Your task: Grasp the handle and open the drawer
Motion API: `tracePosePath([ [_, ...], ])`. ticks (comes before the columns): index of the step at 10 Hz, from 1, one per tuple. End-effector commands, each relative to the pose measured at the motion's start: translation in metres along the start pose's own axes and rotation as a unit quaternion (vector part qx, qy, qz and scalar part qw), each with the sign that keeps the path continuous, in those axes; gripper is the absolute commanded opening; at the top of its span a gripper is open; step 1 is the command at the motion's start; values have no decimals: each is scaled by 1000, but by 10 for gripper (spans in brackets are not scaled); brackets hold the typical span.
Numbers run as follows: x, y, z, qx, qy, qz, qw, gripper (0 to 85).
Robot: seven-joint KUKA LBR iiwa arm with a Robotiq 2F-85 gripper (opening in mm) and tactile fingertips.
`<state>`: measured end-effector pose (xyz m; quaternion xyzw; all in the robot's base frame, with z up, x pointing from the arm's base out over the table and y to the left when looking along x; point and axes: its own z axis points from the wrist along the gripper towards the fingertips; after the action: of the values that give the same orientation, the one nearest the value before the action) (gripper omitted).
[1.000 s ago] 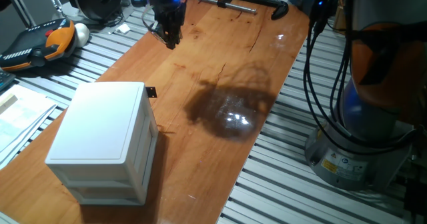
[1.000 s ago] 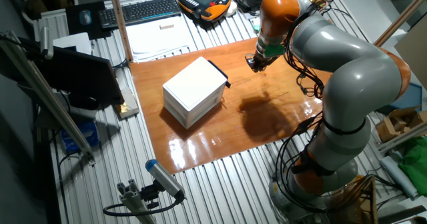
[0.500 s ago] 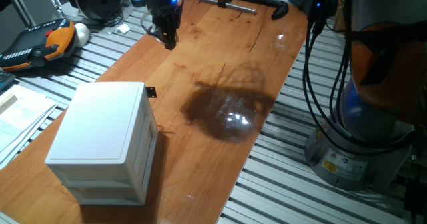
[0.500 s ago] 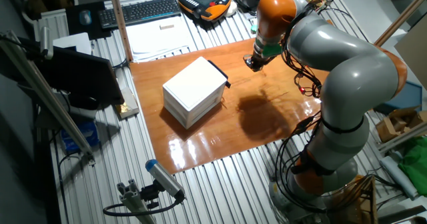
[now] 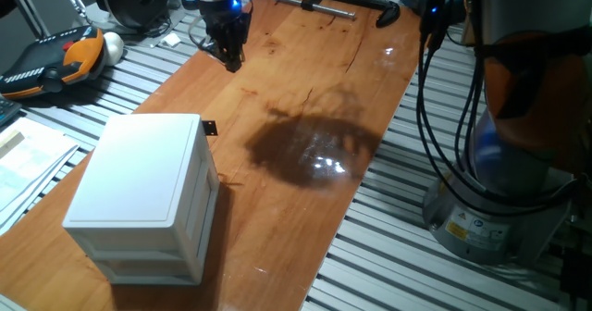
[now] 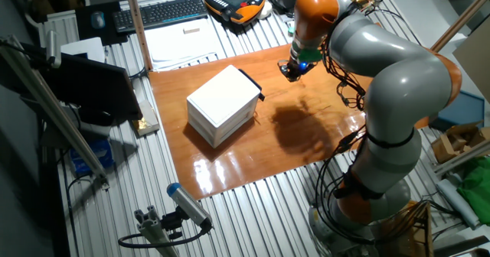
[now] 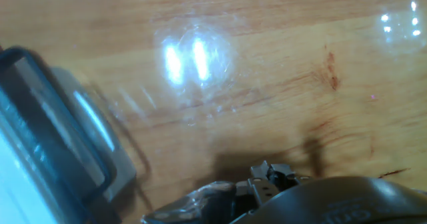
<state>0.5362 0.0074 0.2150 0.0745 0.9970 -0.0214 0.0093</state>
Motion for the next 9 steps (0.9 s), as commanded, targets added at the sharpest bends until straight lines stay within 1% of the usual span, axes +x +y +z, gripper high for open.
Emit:
tracePosePath([
  [1,-2,-1,1,3,1,22,1000,7],
  [2,-2,-1,2,-2,6,76,997,7],
  [4,-6,-4,2,7,7,133,991,7],
  [5,-8,-7,2,9,13,165,986,7],
  [6,-9,-10,1,9,19,205,979,7],
  [7,-9,-10,2,1,22,245,969,7],
  [8,-9,-8,3,-2,22,283,959,7],
  [9,-9,-7,3,-11,19,318,948,7],
])
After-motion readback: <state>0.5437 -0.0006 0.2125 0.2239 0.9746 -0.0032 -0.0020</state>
